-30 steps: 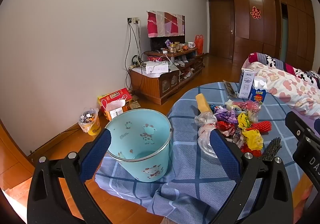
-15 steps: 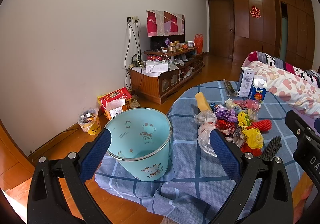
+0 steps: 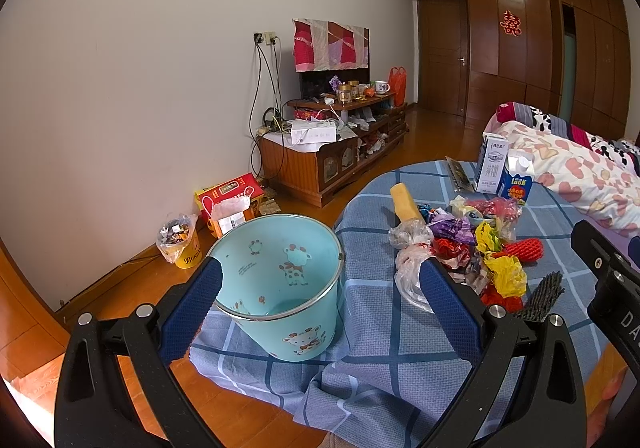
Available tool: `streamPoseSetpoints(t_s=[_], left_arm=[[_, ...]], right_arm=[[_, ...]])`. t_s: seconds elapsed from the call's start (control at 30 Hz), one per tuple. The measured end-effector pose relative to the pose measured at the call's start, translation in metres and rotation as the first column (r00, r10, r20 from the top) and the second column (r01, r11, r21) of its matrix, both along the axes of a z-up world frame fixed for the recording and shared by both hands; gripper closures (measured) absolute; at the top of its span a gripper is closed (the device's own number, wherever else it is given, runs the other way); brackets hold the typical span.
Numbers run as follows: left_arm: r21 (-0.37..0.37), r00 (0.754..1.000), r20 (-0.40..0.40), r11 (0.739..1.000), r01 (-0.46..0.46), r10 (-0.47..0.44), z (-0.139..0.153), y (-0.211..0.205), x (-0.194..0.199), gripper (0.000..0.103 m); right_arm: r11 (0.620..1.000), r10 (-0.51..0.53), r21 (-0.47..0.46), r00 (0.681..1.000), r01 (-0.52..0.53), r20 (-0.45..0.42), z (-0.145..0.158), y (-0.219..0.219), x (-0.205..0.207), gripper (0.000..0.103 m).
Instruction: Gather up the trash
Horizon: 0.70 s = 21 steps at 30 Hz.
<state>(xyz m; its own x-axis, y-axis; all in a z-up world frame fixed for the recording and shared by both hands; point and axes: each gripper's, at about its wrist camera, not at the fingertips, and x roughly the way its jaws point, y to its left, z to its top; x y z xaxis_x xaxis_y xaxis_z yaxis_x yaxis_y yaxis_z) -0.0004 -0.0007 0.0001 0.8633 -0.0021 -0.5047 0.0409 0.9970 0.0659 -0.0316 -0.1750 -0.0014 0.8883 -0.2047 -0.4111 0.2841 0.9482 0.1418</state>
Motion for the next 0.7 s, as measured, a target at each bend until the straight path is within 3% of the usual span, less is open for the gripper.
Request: streamPoseSetpoints(t_s=[0.7], left_arm=[[0.0,1.0,-0.003,1.0,-0.001,0.001,-0.0001,0.0,0.0004,0.006]], right_arm=[[1.0,0.0,0.001,1.0,0.0,-0.002,0.0009,-0.0013,0.0015,0.005]])
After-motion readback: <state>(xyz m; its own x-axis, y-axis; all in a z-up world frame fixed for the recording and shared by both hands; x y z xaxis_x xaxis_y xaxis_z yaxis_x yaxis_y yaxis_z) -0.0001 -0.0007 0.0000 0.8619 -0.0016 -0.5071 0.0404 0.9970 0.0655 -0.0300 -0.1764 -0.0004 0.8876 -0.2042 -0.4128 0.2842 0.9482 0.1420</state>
